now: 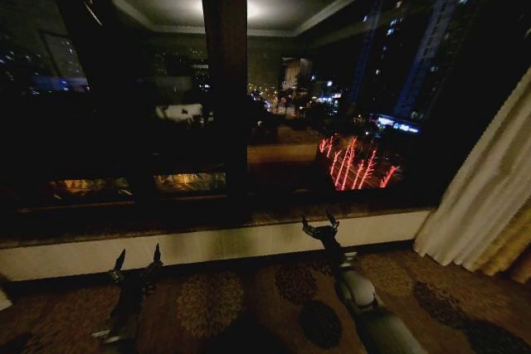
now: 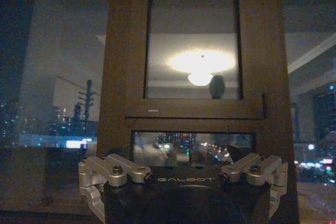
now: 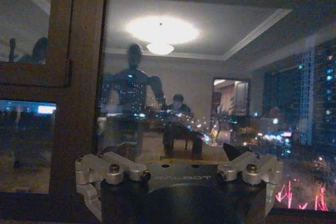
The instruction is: Open the curtains by pulling them apart, changing their state from closed to fully open.
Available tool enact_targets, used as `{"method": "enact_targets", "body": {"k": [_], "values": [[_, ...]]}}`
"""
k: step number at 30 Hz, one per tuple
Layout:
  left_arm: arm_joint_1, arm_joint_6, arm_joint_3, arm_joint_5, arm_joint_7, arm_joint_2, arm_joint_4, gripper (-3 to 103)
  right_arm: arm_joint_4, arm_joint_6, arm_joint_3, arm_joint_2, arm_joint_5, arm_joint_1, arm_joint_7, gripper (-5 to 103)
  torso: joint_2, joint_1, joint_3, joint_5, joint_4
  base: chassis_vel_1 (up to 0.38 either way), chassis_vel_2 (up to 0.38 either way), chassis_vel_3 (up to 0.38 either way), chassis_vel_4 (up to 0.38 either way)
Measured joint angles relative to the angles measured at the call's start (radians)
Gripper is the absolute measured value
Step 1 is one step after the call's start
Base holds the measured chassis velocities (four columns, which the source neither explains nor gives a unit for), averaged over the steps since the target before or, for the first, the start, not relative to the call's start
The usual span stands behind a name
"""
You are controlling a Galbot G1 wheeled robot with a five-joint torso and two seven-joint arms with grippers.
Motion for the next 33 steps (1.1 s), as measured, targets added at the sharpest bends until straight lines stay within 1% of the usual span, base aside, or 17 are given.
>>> {"method": "enact_targets", "body": {"k": [6, 13, 15, 17, 22, 25, 27, 30, 31, 33], "values": [[0.0, 0.0, 0.0, 0.0, 0.0, 0.0, 0.0, 100, 0.0, 0.0, 0.0, 0.0, 0.0, 0.0, 0.0, 100, 0.0, 0.0, 0.0, 0.0001, 0.0, 0.087, -0.282, -0.105, 0.288], [0.0, 0.0, 0.0, 0.0, 0.0, 0.0, 0.0, 100, 0.0, 0.0, 0.0, 0.0, 0.0, 0.0, 0.0, 100, 0.0, 0.0, 0.0, 0.0001, -0.0001, 0.196, -0.334, -0.198, 0.333], [0.0, 0.0, 0.0, 0.0, 0.0, 0.0, 0.0, 100, 0.0, 0.0, 0.0, 0.0, 0.0, 0.0, 0.0, 100, 0.0, 0.0, 0.0, 0.0002, 0.0, 0.28, -0.311, -0.277, 0.321], [0.0, 0.0, 0.0, 0.0, 0.0, 0.0, 0.0, 100, 0.0, 0.0, 0.0, 0.0, 0.0, 0.0, 0.0, 100, 0.0, 0.0, 0.0, -0.0005, 0.0, 0.351, -0.324, -0.341, 0.334], [0.0, 0.0, 0.0, 0.0, 0.0, 0.0, 0.0, 100, 0.0, 0.0, 0.0, 0.0, 0.0, 0.0, 0.0, 100, 0.0, -0.001, 0.0, -0.0003, 0.0002, 0.372, -0.328, -0.396, 0.335], [0.001, 0.0, 0.0, 0.0, 0.0, 0.0, 0.0, 100, 0.0, 0.0, 0.0, 0.0, 0.0, 0.0, 0.0, 100, 0.001, -0.002, -0.001, 0.0002, -0.0002, 0.351, -0.265, -0.308, 0.285], [0.001, 0.0, -0.001, 0.0, -0.001, 0.0, 0.0, 100, 0.0, 0.0, 0.0, 0.0, 0.0, 0.0, 0.0, 100, 0.001, -0.002, -0.001, -0.0007, 0.0006, 0.139, -0.086, -0.206, 0.15], [0.001, 0.0, -0.001, 0.0, -0.001, 0.0, 0.0, 100, 0.0, 0.0, 0.0, 0.0, 0.0, 0.0, 0.0, 100, 0.001, -0.002, -0.001, -0.0009, 0.0005, 0.068, -0.01, -0.115, 0.12], [0.001, 0.0, -0.001, 0.0, -0.001, 0.0, 0.0, 100, 0.0, 0.0, 0.0, 0.0, 0.0, 0.0, 0.0, 100, 0.001, -0.002, -0.001, -0.0005, -0.0003, 0.0, 0.0, 0.0, 0.0], [0.0, 0.0, 0.0, 0.0, 0.0, 0.0, 0.0, 100, 0.0, 0.0, 0.0, 0.0, 0.0, 0.0, 0.0, 100, 0.0, 0.0, 0.0, 0.0001, -0.0001, 0.0, 0.0, 0.0, 0.0]]}}
